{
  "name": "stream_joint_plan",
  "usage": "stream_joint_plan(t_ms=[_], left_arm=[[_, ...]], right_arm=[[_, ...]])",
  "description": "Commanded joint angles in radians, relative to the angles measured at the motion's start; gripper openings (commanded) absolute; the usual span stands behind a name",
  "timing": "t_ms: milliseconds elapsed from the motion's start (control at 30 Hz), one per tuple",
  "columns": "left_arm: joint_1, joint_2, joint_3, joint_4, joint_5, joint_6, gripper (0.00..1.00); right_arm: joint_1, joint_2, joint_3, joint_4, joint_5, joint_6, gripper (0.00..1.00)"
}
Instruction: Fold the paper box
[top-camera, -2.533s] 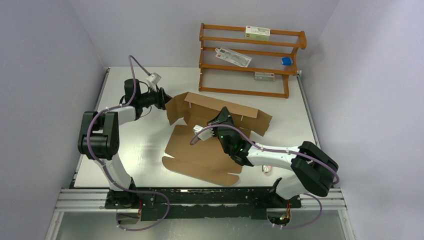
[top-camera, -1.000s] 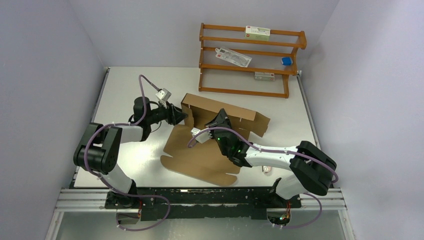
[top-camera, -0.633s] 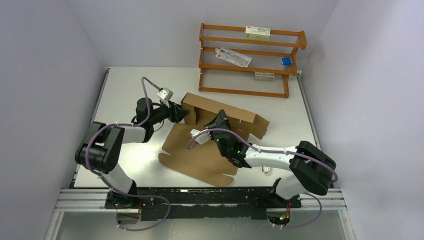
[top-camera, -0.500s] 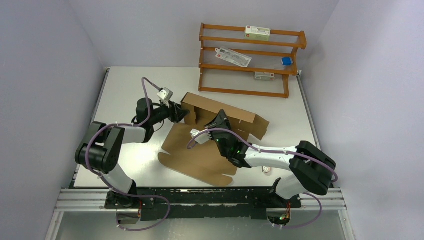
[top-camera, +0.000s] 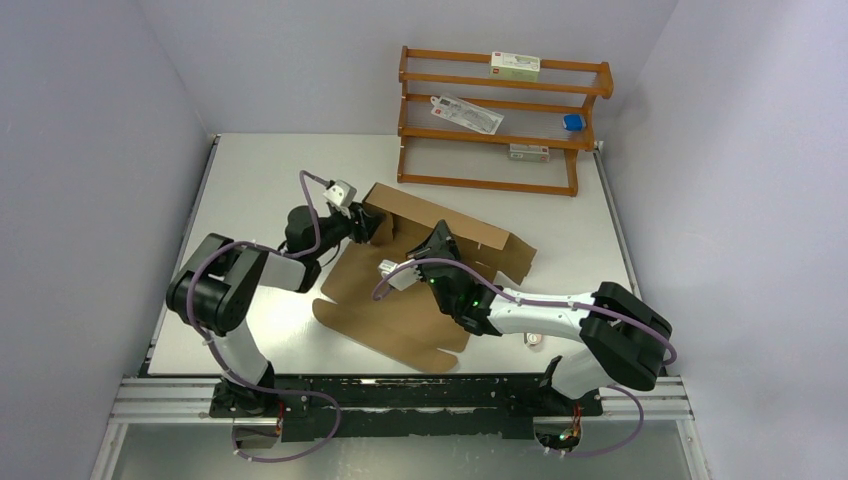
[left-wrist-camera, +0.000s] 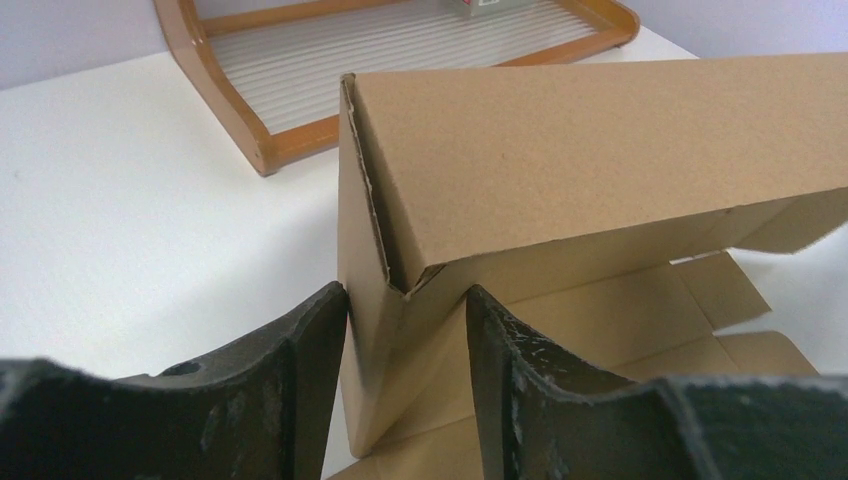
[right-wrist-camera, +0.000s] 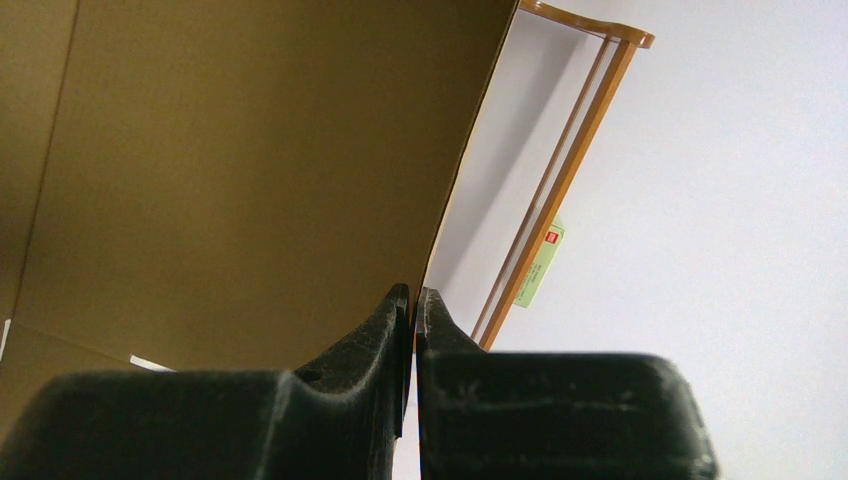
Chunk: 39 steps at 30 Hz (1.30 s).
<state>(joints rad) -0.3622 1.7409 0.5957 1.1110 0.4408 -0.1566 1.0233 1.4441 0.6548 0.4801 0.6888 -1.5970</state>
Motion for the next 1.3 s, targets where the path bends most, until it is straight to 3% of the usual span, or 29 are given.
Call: stream_joint_plan(t_ms=[0,300,633,833,1267], left_arm=[[-0.021,0.021,-0.007,0.169,-0.129,0.025,0.49],[-0.054,0.059,-0.024,0.235,-0.282,0.006,0.29],[-0.138,0.133,-0.038,0.384,-0.494,-0.021,0.37],[-0.148,0.175,-0.009,0.392,-0.538,-0.021,0.39],[-0.158,0.219,0.014,0.402,-0.637,-0.034,0.28]], right_arm=[[0.022,-0.001,0.013,-0.114,-0.055,0.002,0.07],[0.024,-0.019,0.023,-0.135,-0.06,0.02,0.07],[0.023,-0.039,0.039,-0.178,-0.075,0.055,0.07],[0.024,-0.044,0.038,-0.183,-0.077,0.066,0.07],[0.023,-0.049,0.04,-0.189,-0.082,0.083,0.07]])
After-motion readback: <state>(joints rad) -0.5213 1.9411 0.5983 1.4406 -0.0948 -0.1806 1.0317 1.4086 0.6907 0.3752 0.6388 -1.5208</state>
